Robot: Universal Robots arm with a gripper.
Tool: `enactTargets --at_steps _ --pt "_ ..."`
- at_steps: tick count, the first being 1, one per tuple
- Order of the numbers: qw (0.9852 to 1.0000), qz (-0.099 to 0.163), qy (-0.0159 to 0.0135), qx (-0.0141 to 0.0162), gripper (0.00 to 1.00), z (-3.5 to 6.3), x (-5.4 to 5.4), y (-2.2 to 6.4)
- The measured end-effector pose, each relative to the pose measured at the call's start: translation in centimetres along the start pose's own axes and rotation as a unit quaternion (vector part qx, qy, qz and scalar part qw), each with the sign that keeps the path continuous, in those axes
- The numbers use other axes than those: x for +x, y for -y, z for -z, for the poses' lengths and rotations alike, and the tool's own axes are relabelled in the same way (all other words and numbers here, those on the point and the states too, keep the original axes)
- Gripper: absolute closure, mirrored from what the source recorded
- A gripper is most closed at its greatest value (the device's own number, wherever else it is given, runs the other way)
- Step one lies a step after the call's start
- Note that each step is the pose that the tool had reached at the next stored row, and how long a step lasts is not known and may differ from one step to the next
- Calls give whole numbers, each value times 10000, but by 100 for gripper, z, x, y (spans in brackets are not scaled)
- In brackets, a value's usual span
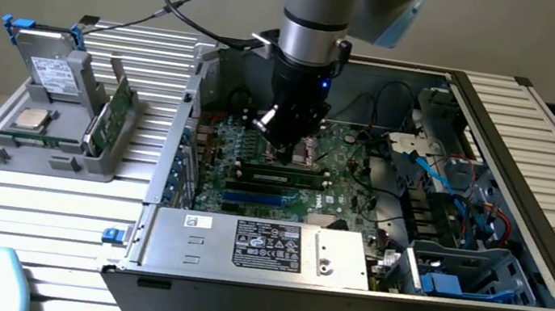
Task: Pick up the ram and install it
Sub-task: 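Press down the ram until it locks into place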
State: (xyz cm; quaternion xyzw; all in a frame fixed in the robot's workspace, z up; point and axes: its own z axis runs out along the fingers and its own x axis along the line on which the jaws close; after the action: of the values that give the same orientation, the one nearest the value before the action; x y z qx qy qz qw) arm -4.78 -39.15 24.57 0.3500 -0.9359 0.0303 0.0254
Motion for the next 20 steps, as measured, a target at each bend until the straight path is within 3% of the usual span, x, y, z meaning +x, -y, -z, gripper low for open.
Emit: enactTargets --at_steps 9,14,20 --pt "9988 -484 89 51 89 0 0 0" --pt "9969 -773 114 58 89 0 0 0" --pt "9943 -1054 177 59 89 2 0 0"
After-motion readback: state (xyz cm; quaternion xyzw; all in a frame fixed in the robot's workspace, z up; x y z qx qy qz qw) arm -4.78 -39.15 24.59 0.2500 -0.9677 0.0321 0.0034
